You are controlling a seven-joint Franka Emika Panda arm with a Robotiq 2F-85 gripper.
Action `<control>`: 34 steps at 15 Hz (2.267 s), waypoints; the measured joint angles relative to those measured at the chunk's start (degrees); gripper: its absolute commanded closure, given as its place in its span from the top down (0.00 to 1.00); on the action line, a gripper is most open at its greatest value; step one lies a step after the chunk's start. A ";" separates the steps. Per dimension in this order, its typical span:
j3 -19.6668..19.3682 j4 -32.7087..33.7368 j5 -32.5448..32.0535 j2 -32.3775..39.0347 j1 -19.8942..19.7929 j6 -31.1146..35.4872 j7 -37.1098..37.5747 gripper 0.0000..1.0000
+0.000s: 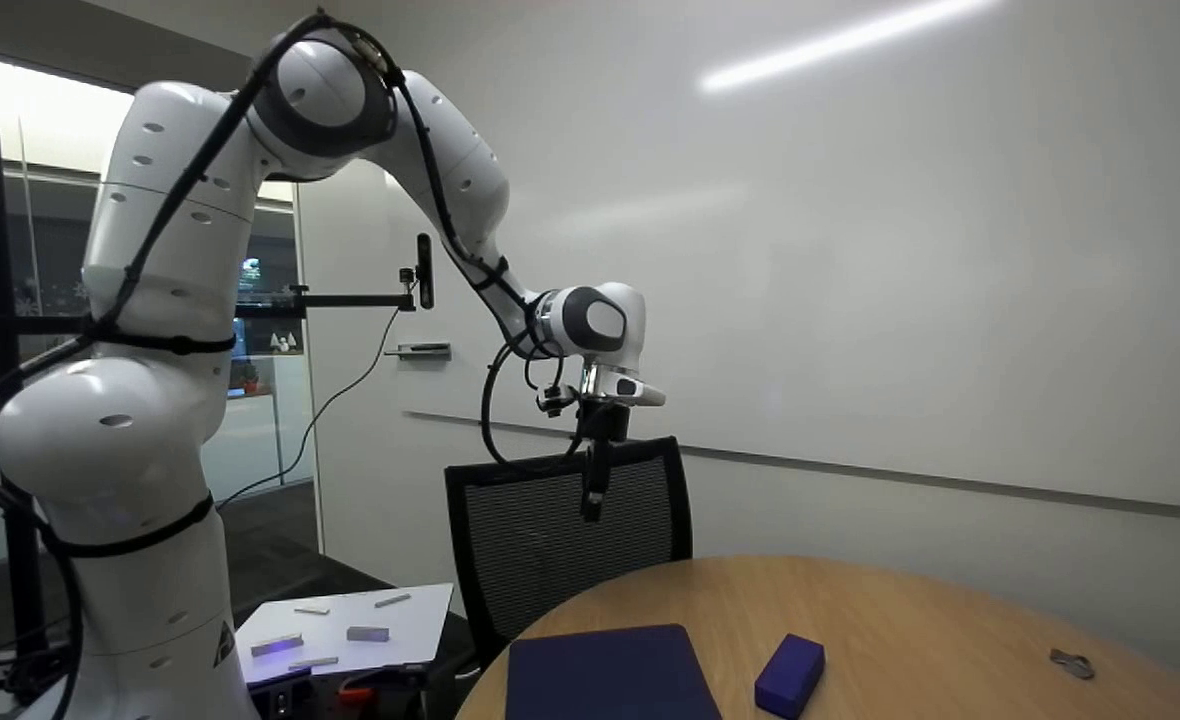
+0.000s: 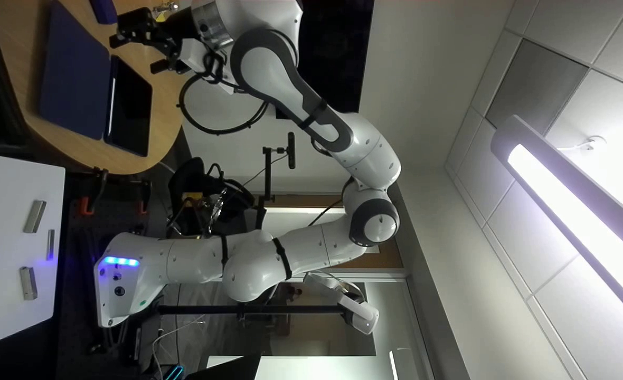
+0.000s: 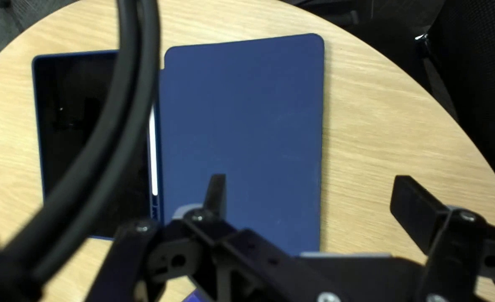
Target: Close the lid on the tablet and place the blue box on top of it
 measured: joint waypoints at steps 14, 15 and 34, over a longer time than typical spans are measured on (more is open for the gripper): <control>-4.00 1.82 -1.73 9.25 2.51 6.36 -6.16 1.00; -4.36 1.82 -2.51 9.31 2.58 6.68 -6.34 1.00; -6.62 2.06 -5.70 12.72 4.46 15.53 -5.50 1.00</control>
